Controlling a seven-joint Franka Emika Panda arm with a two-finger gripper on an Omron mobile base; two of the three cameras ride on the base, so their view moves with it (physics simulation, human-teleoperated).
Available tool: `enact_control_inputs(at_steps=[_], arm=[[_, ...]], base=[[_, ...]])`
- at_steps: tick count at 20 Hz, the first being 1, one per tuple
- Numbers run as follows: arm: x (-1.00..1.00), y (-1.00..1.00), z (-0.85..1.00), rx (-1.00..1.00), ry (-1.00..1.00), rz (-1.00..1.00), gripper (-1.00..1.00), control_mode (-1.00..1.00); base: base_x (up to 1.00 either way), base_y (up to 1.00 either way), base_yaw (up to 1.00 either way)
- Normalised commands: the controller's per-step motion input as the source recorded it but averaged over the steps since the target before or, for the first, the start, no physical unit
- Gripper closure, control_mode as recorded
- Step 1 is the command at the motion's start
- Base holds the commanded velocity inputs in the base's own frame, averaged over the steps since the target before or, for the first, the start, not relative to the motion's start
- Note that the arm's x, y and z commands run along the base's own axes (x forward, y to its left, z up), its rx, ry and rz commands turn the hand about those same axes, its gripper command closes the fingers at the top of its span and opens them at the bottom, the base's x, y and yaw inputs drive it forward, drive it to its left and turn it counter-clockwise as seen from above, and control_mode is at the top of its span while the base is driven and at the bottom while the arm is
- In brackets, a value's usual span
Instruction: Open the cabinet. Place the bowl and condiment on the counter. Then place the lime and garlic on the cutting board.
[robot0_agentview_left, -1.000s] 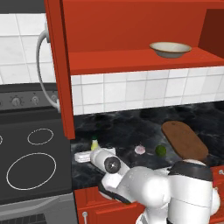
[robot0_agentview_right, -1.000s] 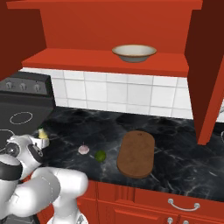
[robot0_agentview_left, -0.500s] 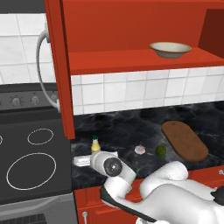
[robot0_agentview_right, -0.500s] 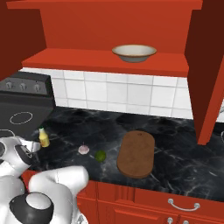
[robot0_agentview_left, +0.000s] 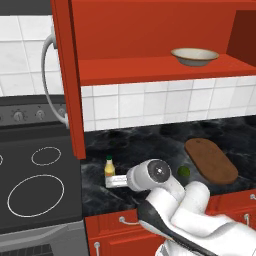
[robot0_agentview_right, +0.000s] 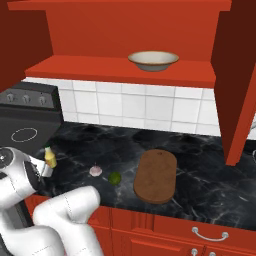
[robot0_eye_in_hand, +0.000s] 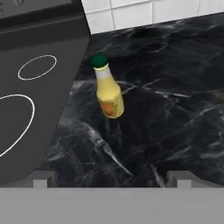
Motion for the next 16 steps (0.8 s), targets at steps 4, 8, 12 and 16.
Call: enact_control_inputs(at_steps=[4,8,12,16], arm=[[-0.57,-0.86,0.04,0.04,0.07,0.0,-1.0,-1.0],[-0.53,-0.72,0.38,0.07,0.01,0.0,-1.0,-1.0],[-0.4,-0.68,0.46,0.05,0.0,-0.01,-1.0,-1.0],[-0.27,-0.83,0.17,0.09,-0.04,-0.08,-1.0,-1.0]], base=[[0.0,0.0,0.0],[0.0,0.0,0.0],[0.0,0.0,0.0],[0.0,0.0,0.0]])
